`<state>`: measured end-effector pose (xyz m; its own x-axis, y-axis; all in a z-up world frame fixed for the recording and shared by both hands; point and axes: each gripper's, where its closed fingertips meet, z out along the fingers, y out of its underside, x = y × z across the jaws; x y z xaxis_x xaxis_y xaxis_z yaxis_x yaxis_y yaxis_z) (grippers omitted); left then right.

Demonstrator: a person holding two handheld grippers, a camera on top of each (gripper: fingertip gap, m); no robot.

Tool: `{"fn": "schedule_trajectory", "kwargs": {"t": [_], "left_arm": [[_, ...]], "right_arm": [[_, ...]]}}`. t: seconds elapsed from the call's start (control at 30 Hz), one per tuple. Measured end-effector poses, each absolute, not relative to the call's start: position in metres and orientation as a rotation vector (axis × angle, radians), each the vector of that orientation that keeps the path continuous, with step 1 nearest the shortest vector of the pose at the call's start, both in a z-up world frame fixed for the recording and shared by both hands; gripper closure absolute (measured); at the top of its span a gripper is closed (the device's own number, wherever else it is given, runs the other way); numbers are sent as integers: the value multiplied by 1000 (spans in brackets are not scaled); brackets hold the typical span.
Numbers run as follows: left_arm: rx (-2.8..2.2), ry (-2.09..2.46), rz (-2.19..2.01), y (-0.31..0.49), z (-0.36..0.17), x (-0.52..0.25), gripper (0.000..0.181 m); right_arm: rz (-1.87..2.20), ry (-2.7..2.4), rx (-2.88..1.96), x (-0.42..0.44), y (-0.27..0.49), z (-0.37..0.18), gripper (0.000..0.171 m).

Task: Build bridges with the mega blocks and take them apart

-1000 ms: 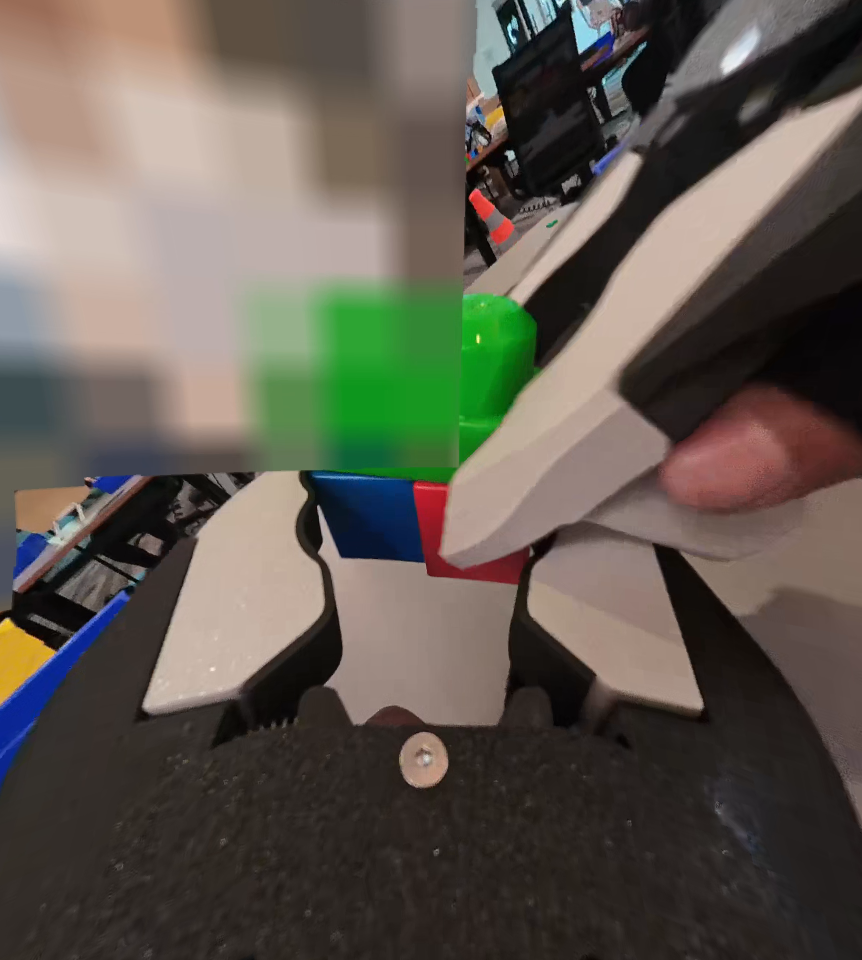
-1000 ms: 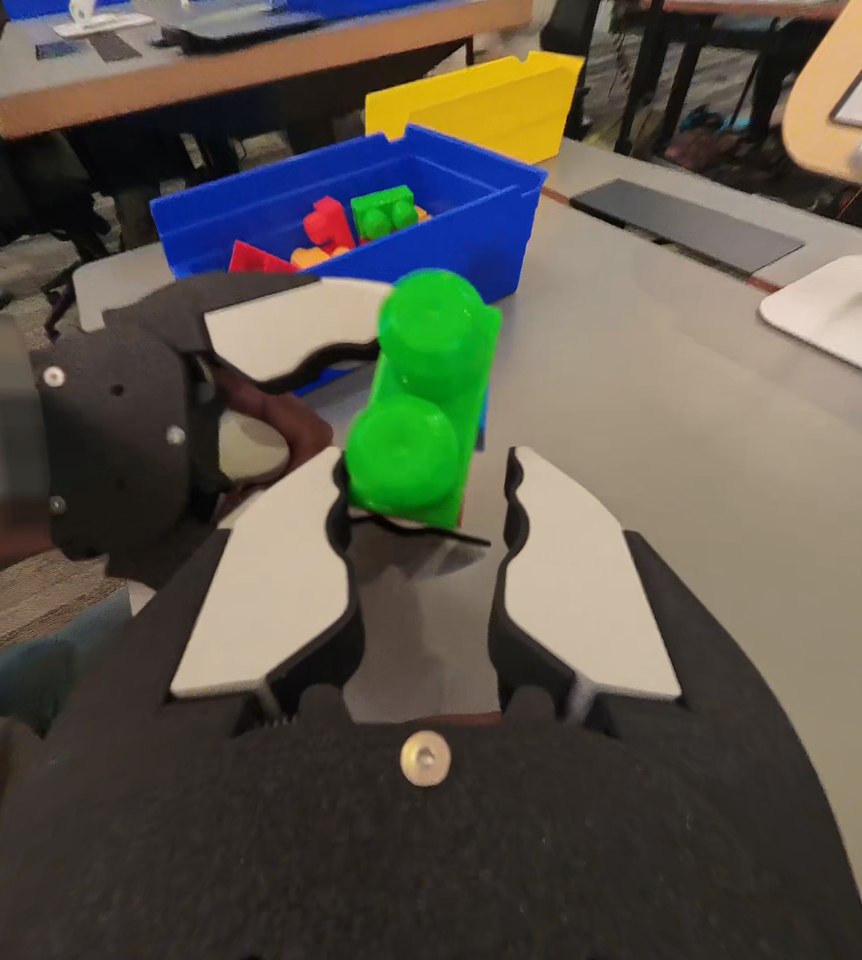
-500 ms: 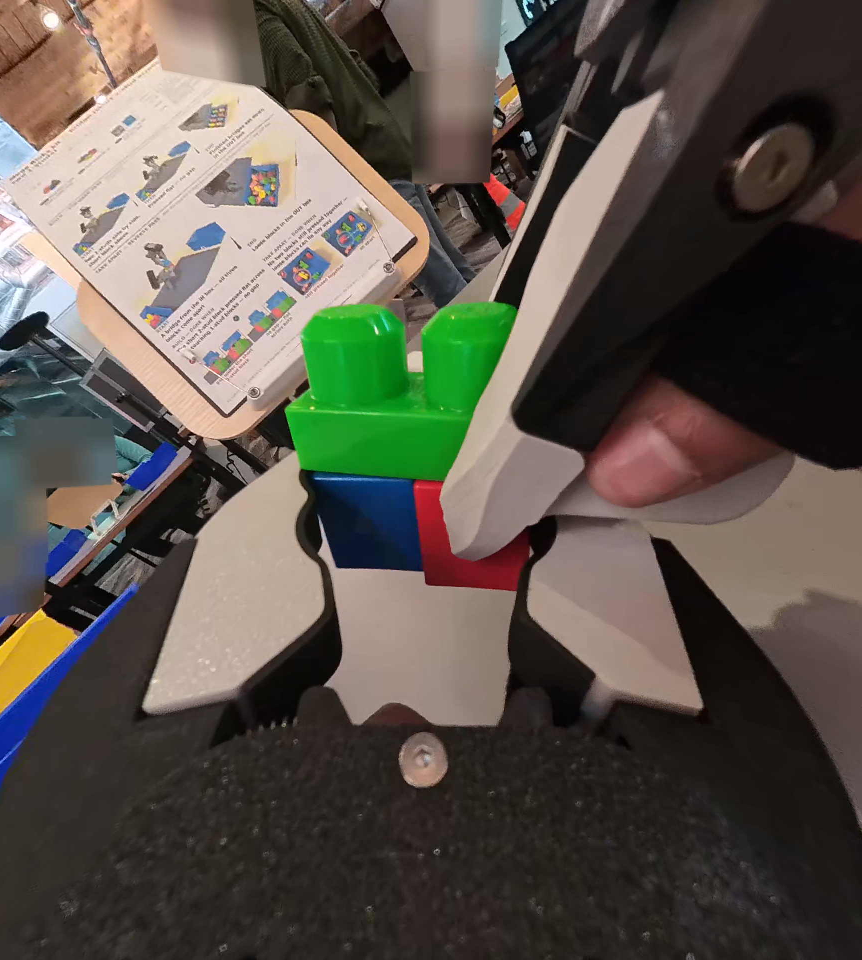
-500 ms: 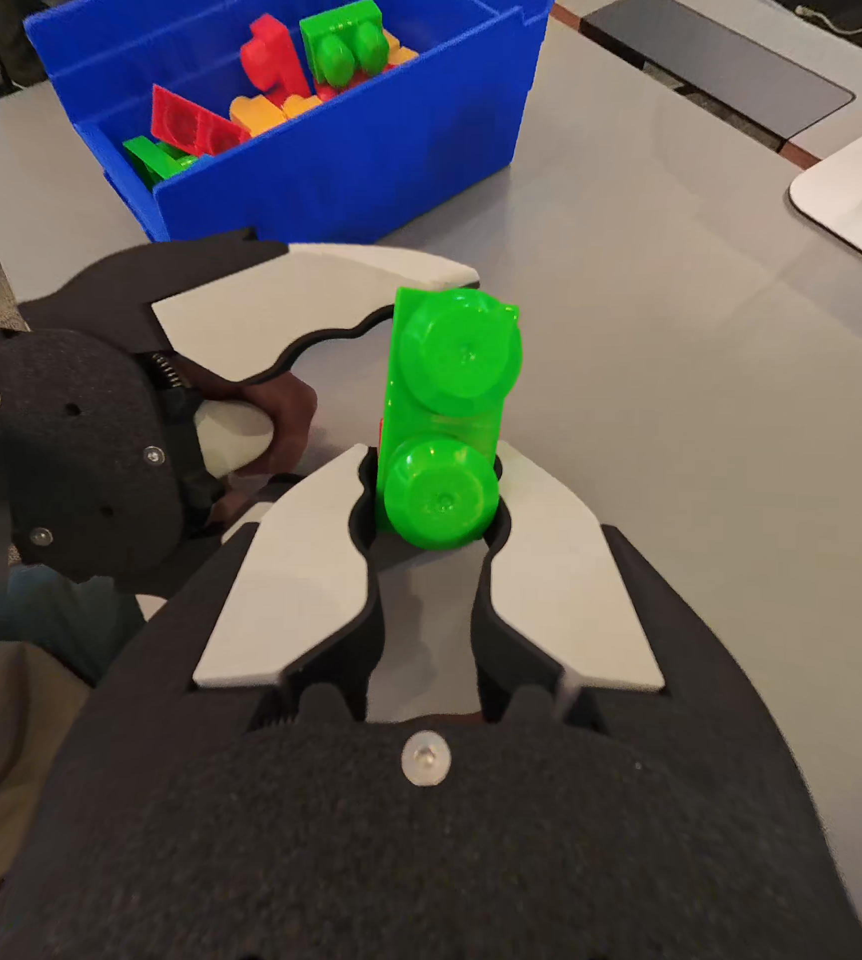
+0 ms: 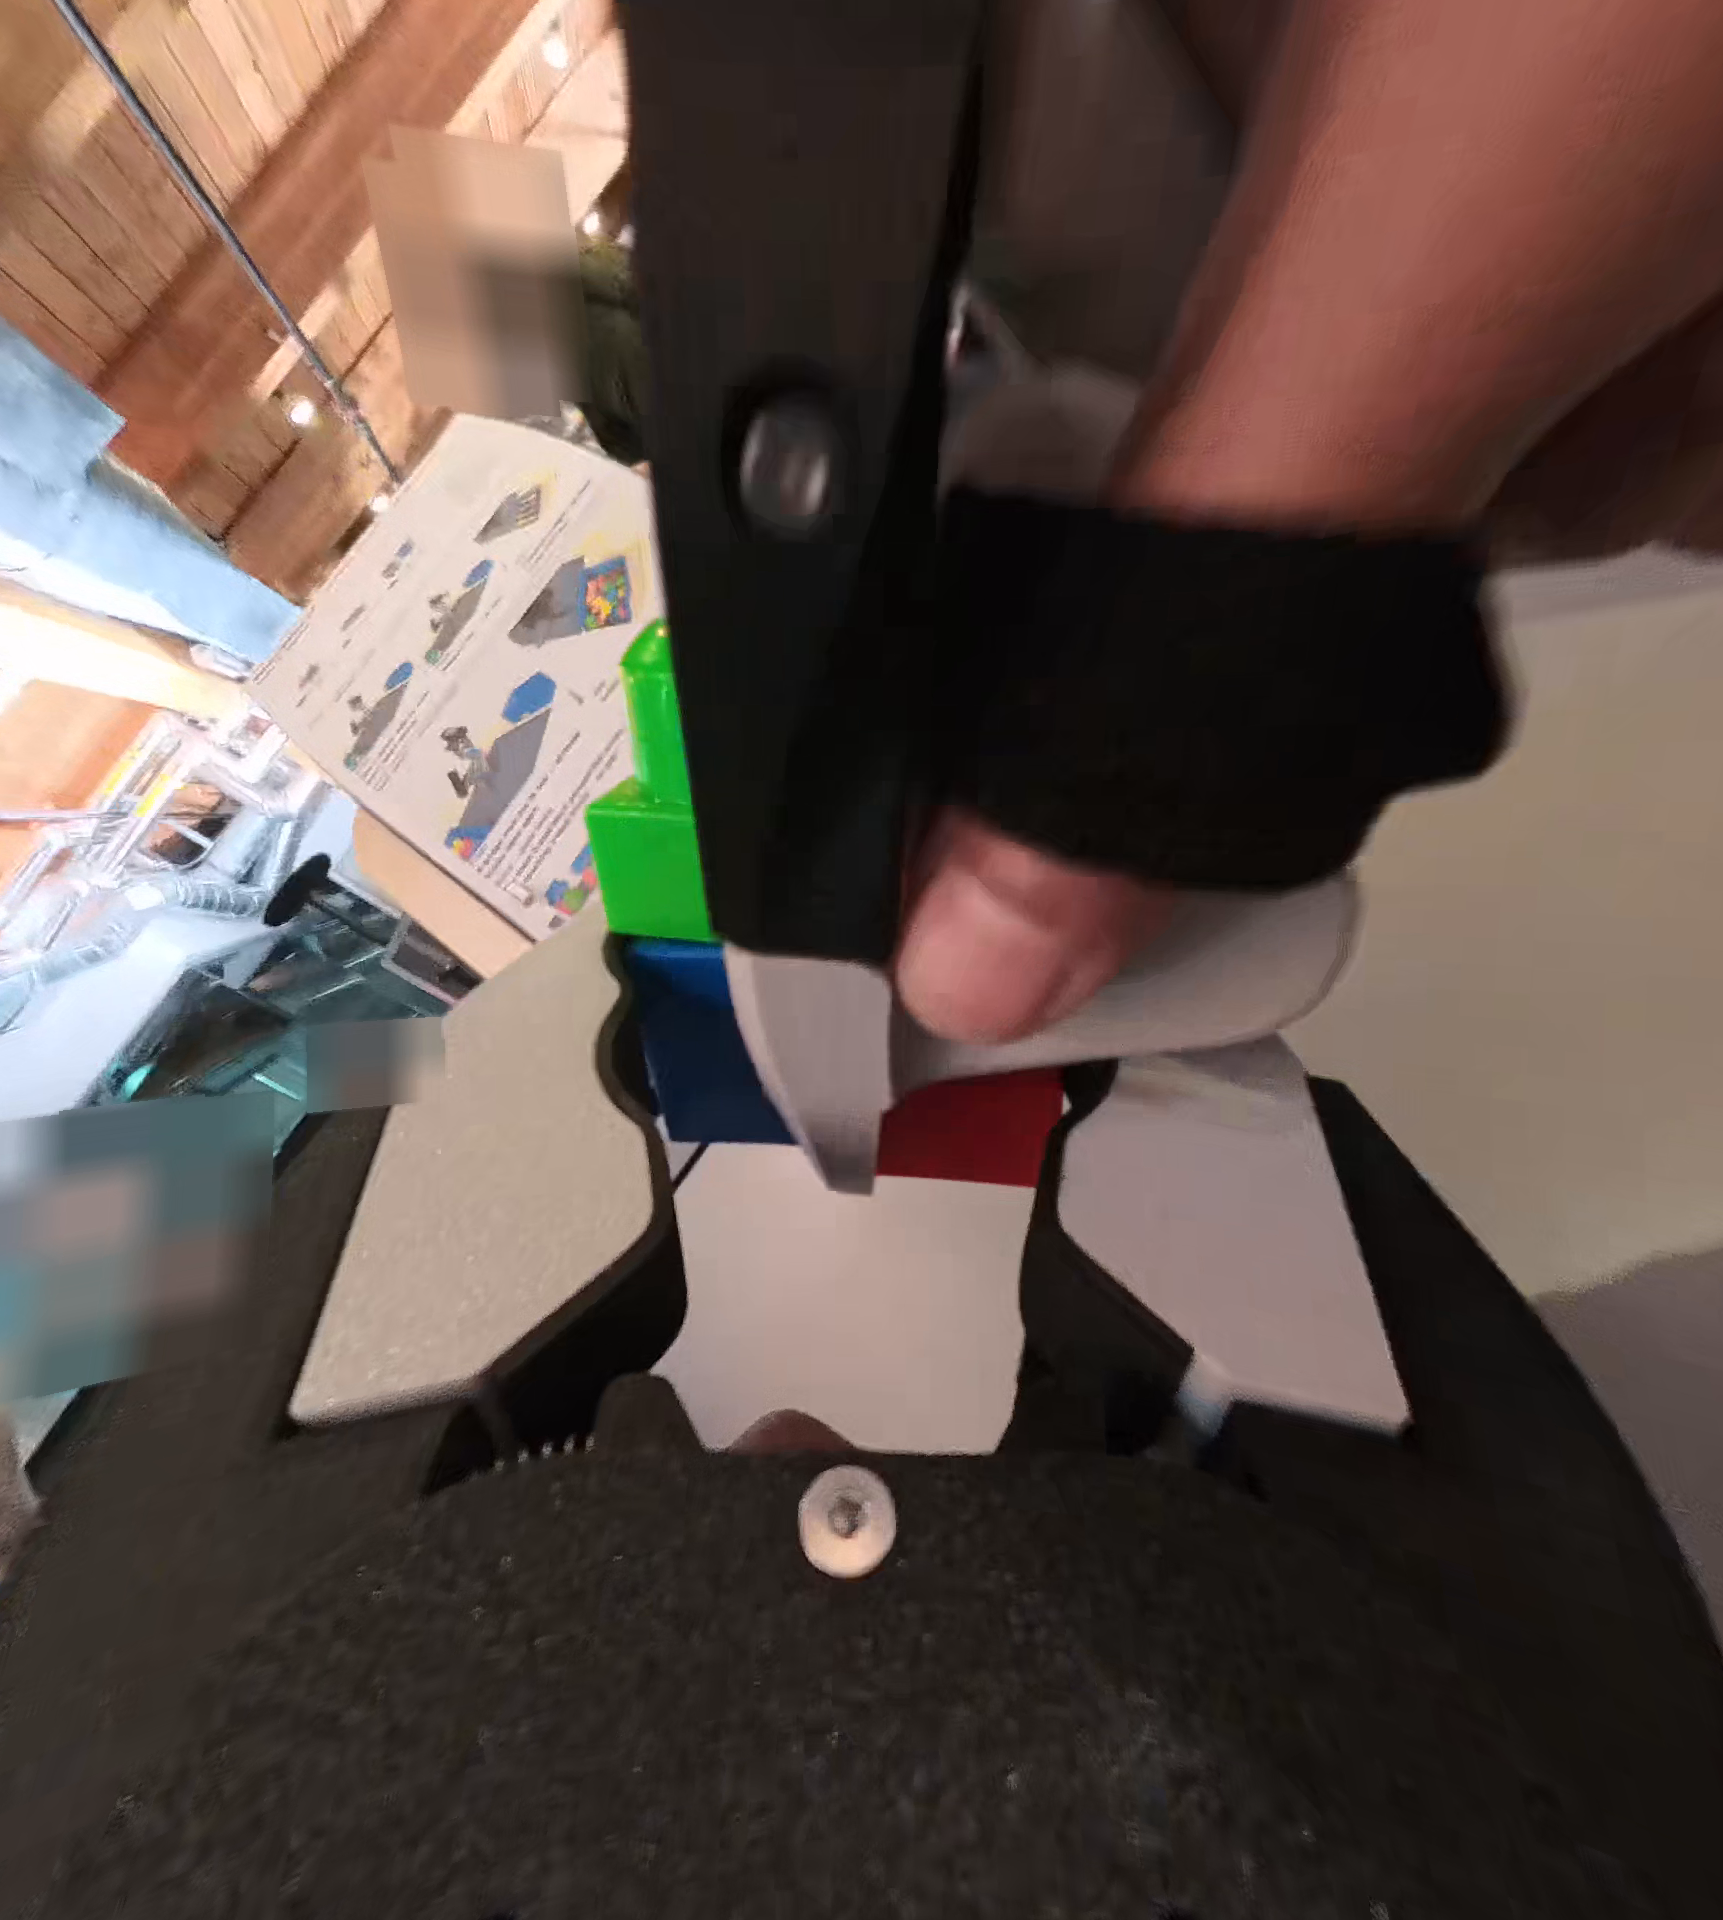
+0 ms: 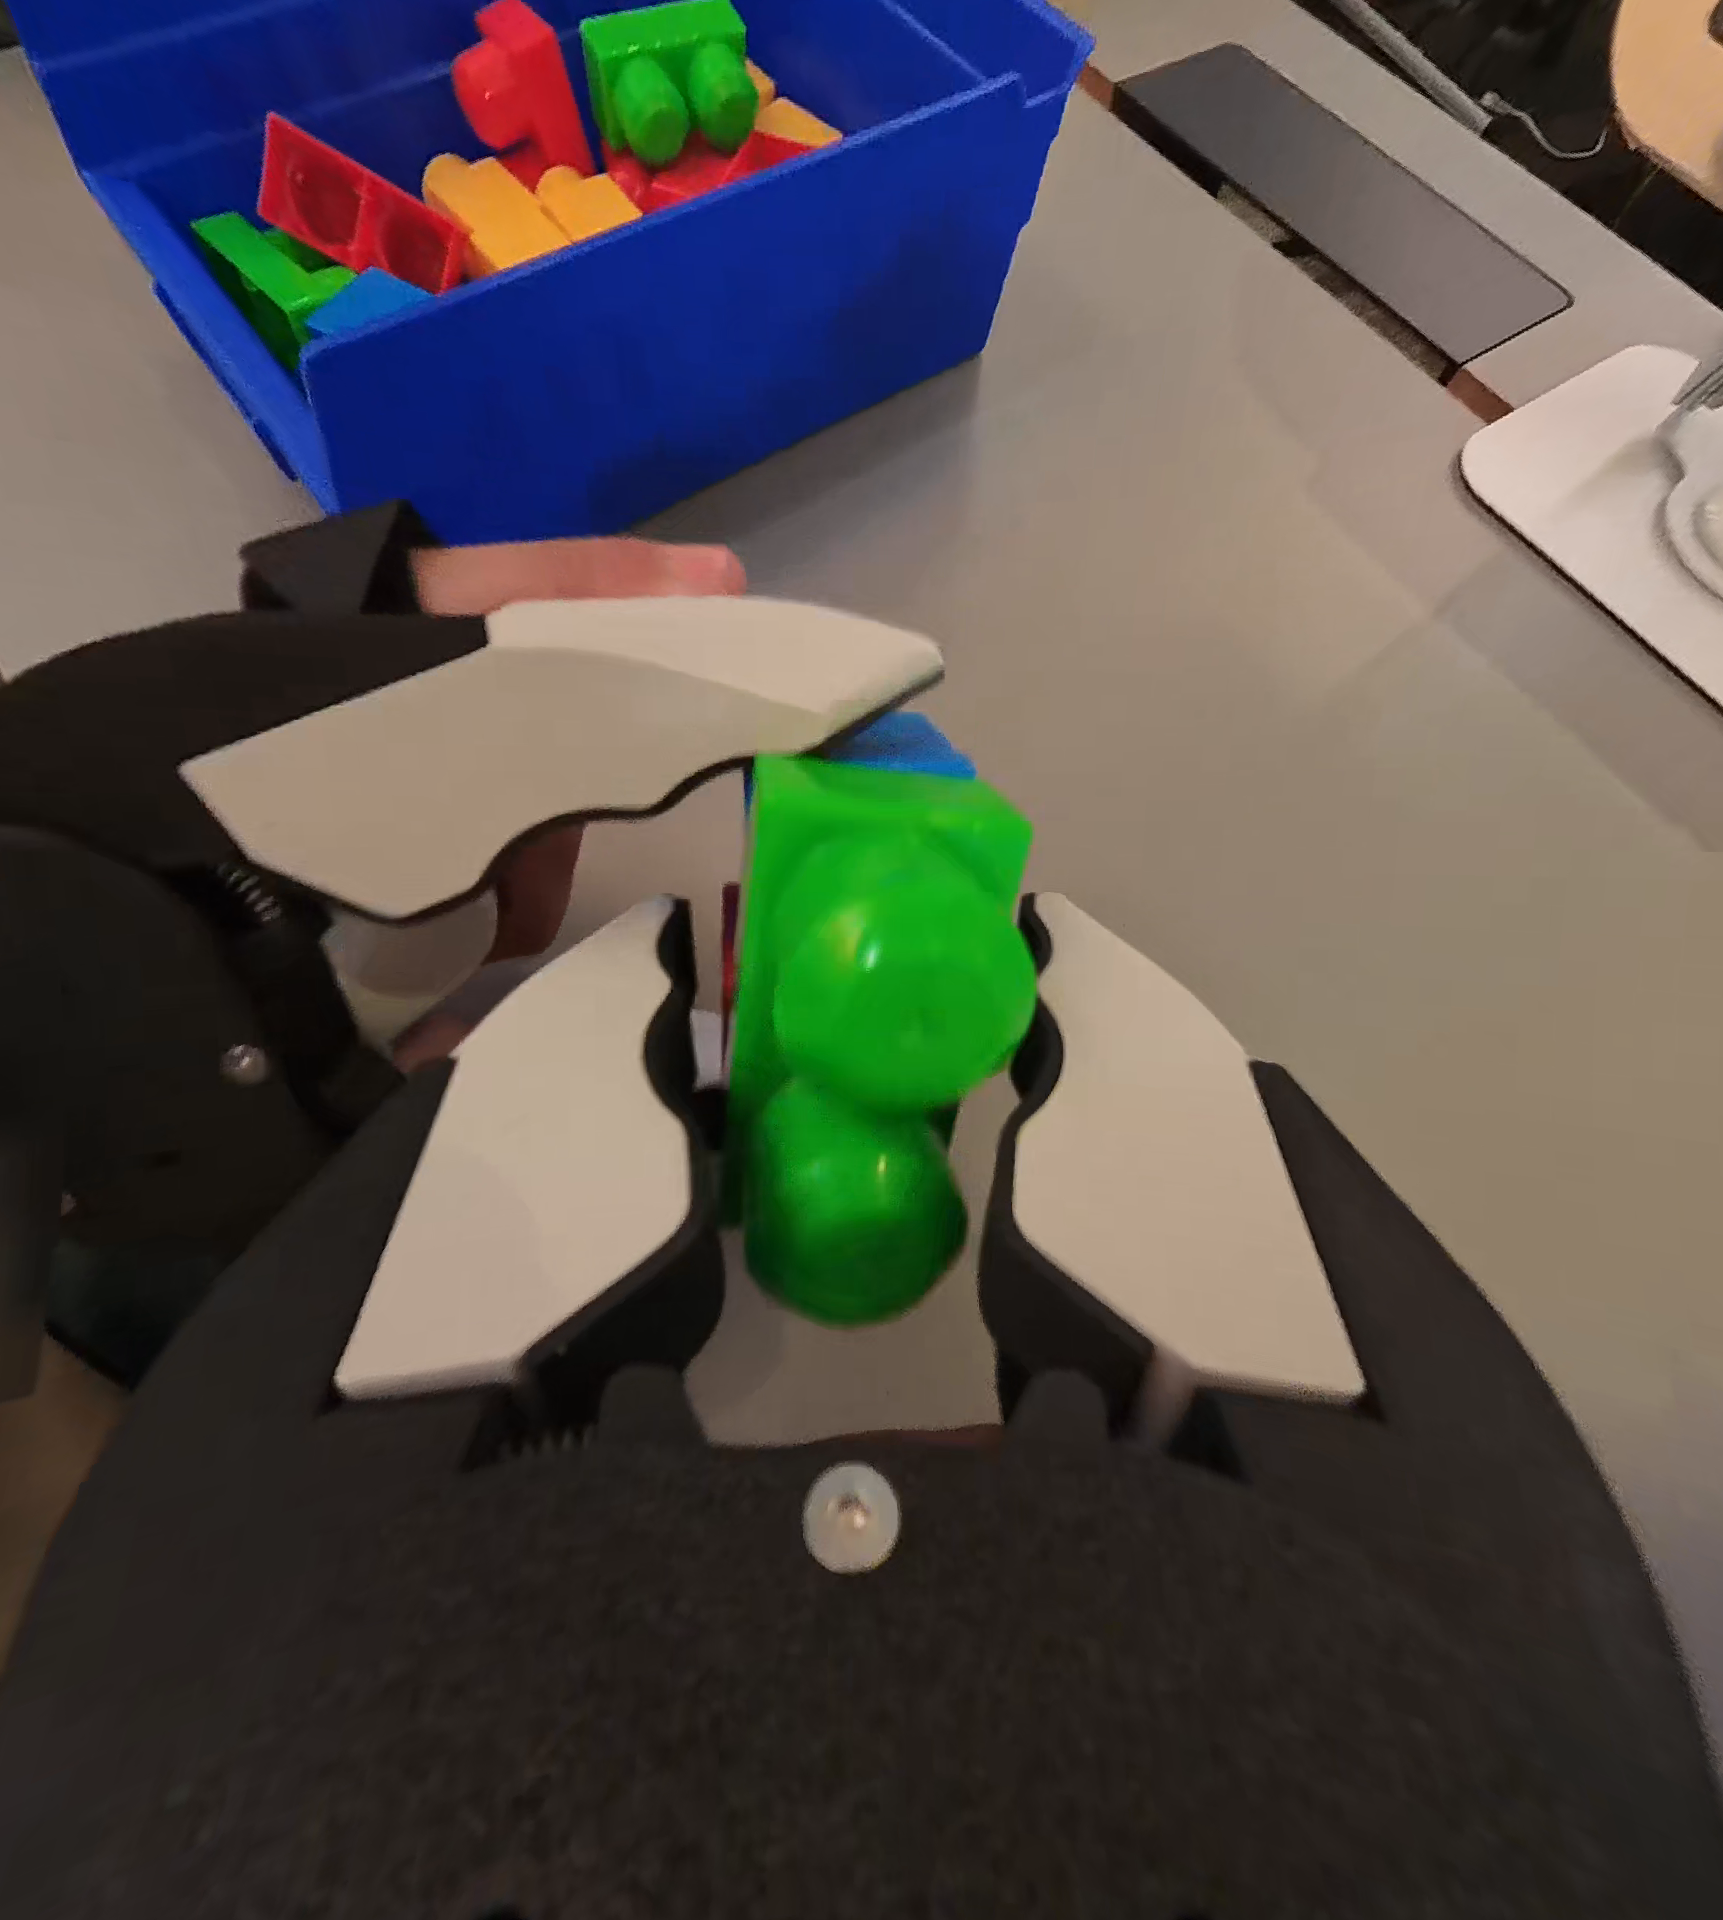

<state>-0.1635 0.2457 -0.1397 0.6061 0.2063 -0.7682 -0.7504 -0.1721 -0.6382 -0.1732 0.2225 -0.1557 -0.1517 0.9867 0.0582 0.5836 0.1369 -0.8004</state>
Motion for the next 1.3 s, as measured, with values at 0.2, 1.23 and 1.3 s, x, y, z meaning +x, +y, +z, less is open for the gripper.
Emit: {"fn": "schedule_trajectory", "kwargs": {"t": [0.2, 1.23, 1.3], "left_arm": [[-1520, 472, 924, 246, -135, -161, 103], [-1506, 428, 981, 243, -129, -171, 104], [-1504, 420, 977, 243, -128, -171, 104]], "right_arm": [[903, -1821, -1551, -172, 218, -154, 128], [799, -1832, -1534, -173, 218, -153, 124], [813, -1824, -1517, -173, 219, -151, 127]]}}
